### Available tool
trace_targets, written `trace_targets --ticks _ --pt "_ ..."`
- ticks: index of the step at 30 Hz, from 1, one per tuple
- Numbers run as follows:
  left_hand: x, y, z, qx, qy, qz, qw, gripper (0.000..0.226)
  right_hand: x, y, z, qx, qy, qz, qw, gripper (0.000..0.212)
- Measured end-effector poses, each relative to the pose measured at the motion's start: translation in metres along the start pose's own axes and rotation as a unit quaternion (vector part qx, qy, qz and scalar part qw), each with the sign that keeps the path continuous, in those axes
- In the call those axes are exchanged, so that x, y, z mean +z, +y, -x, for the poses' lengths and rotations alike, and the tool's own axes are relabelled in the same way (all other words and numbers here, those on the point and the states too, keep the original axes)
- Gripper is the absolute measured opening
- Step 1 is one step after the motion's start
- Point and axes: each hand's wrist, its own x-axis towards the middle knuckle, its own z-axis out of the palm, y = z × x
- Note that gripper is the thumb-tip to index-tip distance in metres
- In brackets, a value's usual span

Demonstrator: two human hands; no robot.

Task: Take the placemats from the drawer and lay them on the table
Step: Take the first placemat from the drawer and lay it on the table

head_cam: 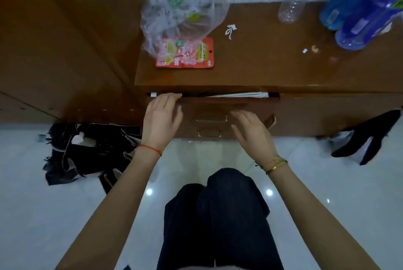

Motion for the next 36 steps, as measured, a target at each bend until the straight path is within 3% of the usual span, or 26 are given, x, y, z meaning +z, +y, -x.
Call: trace_targets --ticks 10,31,36 --pt "0.043 -0.028 0.006 0.012 0.068 -0.022 0.997 0.038 0.068 0.017 0.009 -0.032 0.026 0.062 0.997 0.041" --pt "0.018 -0.023 0.121 0.076 0.081 0.031 0.993 0.030 0.063 -0.011 0.118 -0.096 0.077 0.047 0.991 0.028" --pt "0.017 -0.022 0.141 0.081 0.072 0.049 0.993 0.033 0.054 -0.015 0.141 -0.073 0.104 0.038 0.991 0.027"
